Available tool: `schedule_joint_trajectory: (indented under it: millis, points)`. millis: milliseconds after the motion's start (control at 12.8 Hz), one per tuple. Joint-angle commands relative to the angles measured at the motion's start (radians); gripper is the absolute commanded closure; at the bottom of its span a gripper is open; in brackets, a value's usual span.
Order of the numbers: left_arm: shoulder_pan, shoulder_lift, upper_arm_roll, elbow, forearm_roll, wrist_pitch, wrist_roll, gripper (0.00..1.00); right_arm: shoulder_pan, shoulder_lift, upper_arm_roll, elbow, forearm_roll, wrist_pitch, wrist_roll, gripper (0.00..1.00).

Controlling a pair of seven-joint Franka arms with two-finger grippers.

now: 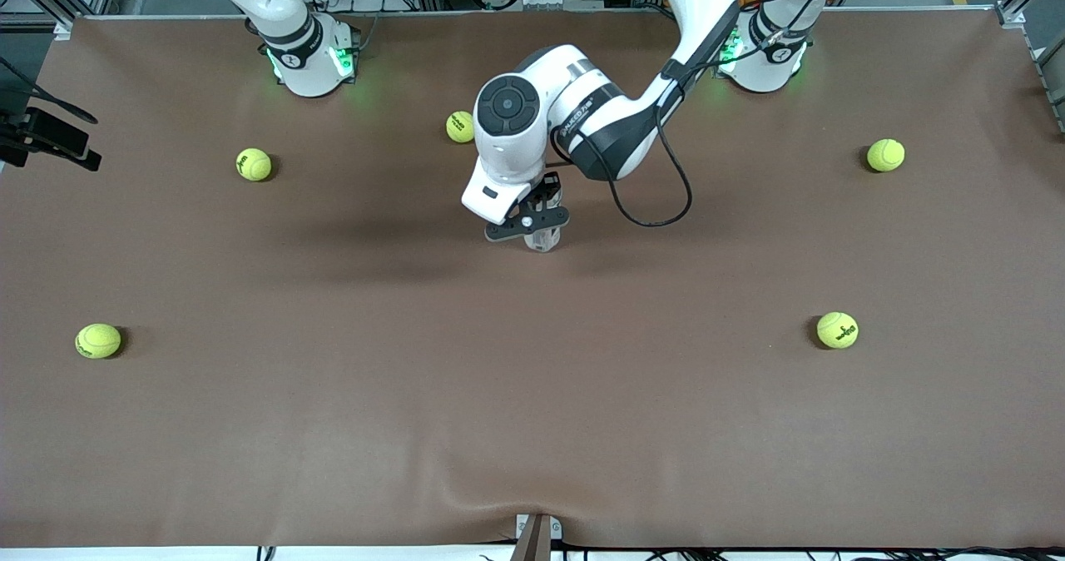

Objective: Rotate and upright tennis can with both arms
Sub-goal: 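Lower the upright can onto the table and open the left gripper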

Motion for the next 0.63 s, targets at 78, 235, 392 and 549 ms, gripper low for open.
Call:
schedule_joint_trajectory:
  millis: [78, 235, 392, 549]
  points:
    - [0.003, -0.059, -0.005, -0.005, 0.007, -0.064, -0.03, 0.0, -0.01, 0.009, 0.008, 0.012, -0.003, -0.003, 0.014, 0.0]
    - [0.012, -0.073, -0.005, -0.004, 0.007, -0.068, -0.032, 0.0, -0.01, 0.009, 0.008, 0.014, -0.005, -0.004, 0.014, 0.0]
    - [0.049, -0.102, 0.001, -0.001, 0.007, -0.07, -0.032, 0.0, -0.013, 0.009, 0.006, 0.014, -0.005, -0.004, 0.013, 0.0]
    - [0.102, -0.139, 0.001, -0.004, 0.007, -0.074, -0.03, 0.0, -0.008, 0.009, 0.008, 0.014, -0.005, -0.003, 0.014, 0.0]
